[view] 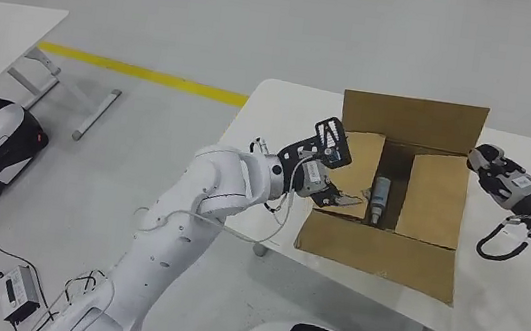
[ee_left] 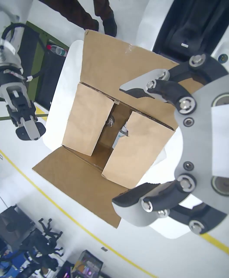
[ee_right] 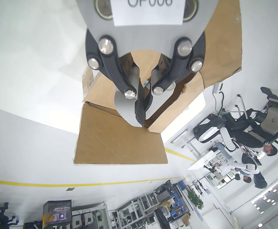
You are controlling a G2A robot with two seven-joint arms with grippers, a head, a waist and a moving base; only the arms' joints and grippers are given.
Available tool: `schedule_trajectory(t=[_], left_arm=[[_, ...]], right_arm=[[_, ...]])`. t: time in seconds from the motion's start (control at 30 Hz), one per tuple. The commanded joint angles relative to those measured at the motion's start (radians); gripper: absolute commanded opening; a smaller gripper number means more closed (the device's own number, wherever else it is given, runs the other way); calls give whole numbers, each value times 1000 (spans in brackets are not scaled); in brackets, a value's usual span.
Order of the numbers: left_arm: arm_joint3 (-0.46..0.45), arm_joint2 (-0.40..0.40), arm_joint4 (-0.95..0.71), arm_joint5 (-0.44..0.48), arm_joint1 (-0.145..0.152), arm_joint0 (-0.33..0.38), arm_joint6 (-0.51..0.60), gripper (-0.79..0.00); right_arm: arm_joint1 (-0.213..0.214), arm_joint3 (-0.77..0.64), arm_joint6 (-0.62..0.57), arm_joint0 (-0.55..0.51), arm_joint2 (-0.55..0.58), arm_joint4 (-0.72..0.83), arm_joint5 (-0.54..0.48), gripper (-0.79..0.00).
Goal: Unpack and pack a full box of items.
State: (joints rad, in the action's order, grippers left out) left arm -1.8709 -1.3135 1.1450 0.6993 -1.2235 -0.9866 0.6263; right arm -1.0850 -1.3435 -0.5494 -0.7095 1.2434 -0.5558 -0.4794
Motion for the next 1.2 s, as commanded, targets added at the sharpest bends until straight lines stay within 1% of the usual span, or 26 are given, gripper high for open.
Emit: schedule_trajectory(t=[0.0,0.07,0.43,0.47,0.5,0.53,0.57,0.63,0.8,0.93,1.0,1.03,1.13,1.17], left_arm=[[-7,-16,26,37,6,-31,-43,0],[-10,-31,10,30,9,-52,-68,0],[-10,-31,10,30,9,-52,-68,0],[-12,-31,14,27,9,-53,-71,0],[-34,-33,51,26,11,-52,-88,0],[-59,-39,98,24,13,-57,-119,0],[-77,-40,149,41,17,-69,-141,0],[-87,-55,209,69,24,-103,-194,0],[-126,-117,442,159,50,-196,-314,0],[-133,-172,567,185,69,-273,-447,0],[-153,-190,647,202,80,-309,-534,0],[-145,-196,688,206,86,-331,-569,0],[-130,-189,823,190,100,-379,-651,0],[-112,-181,849,178,103,-396,-683,0]], right_arm=[[0,1,-6,0,-1,1,4,-785],[0,2,-14,2,-3,5,9,-785],[-2,3,-45,17,-23,14,14,-785],[-2,2,-47,17,-25,12,15,-785],[-1,1,-50,16,-26,9,18,-785],[-1,1,-53,15,-27,7,21,-785],[-1,1,-54,14,-27,6,24,-785],[0,1,-54,11,-25,7,28,-785],[2,1,-58,3,-19,14,29,-785],[3,2,-62,2,-18,17,30,-785],[3,4,-67,4,-19,18,32,-785],[3,6,-69,5,-20,20,33,-785],[2,12,-72,12,-24,22,38,-785],[2,13,-72,15,-25,22,38,-785]])
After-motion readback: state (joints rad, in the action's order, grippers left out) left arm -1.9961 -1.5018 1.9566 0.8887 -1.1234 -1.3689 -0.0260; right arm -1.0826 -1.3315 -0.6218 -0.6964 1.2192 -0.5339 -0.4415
